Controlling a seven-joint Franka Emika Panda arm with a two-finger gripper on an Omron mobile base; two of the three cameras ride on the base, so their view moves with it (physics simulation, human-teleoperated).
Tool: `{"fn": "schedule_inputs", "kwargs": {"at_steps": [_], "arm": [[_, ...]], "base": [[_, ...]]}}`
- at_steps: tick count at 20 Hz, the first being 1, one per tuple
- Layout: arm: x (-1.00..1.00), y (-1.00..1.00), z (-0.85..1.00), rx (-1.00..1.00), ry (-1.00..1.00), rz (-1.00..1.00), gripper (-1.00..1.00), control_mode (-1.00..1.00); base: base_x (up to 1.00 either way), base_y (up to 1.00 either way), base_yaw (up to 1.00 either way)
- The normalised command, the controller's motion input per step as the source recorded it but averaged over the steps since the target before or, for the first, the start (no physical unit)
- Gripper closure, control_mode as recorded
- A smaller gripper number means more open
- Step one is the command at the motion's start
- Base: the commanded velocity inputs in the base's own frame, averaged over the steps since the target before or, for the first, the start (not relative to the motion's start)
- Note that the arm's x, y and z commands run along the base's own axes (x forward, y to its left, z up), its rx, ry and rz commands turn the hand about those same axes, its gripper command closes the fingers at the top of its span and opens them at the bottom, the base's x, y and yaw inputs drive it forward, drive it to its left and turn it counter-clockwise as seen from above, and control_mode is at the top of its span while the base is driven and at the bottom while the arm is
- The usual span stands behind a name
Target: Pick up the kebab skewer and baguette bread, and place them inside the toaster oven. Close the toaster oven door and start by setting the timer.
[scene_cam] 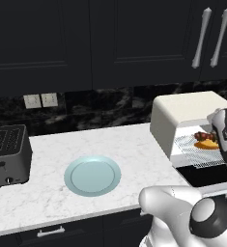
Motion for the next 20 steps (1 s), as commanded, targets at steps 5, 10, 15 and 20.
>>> {"fn": "schedule_inputs", "kwargs": {"at_steps": [5,10,15,20], "arm": [[0.24,-0.50,-0.29,0.00,-0.05,-0.01,1.00,-1.00],[0.21,-0.19,-0.02,0.00,0.00,-0.04,1.00,-1.00],[0.24,0.00,0.01,0.00,0.00,-0.08,1.00,-1.00],[0.20,0.00,0.00,0.00,0.00,-0.06,1.00,-1.00]], "base": [[0.00,0.00,0.00],[0.00,0.00,0.00],[0.00,0.00,0.00],[0.00,0.00,0.00]]}}
